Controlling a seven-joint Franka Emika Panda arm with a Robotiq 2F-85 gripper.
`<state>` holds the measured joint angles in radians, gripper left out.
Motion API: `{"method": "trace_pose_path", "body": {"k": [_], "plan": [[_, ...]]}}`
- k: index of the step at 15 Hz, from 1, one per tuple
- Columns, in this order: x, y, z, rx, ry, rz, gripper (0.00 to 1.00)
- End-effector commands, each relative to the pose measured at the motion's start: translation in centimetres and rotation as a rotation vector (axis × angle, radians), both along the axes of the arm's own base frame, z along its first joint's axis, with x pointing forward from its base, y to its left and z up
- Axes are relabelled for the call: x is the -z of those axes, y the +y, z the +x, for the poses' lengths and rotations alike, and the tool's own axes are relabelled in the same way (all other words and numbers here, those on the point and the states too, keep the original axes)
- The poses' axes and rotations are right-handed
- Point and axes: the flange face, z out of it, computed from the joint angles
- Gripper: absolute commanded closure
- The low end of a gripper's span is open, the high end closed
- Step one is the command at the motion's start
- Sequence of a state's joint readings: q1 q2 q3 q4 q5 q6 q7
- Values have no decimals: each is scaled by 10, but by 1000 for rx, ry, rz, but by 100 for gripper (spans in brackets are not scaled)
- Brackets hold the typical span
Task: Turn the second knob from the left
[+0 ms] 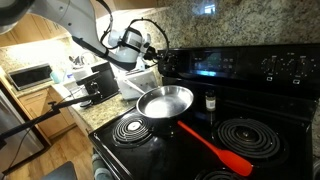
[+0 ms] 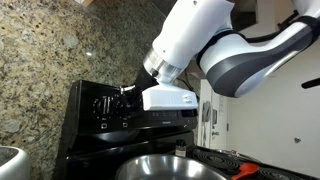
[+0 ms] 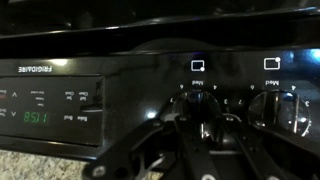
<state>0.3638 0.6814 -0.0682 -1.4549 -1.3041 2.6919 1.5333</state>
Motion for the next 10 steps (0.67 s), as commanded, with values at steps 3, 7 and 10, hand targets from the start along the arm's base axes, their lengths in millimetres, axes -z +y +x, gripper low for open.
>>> {"method": "trace_pose_path", "body": {"k": [3,7,10], "plan": [[-7,-17,3,6,17,-42,94],[-6,-14,6,-6,20,-41,94],[-6,-14,9,-6,16,-33,94]]}}
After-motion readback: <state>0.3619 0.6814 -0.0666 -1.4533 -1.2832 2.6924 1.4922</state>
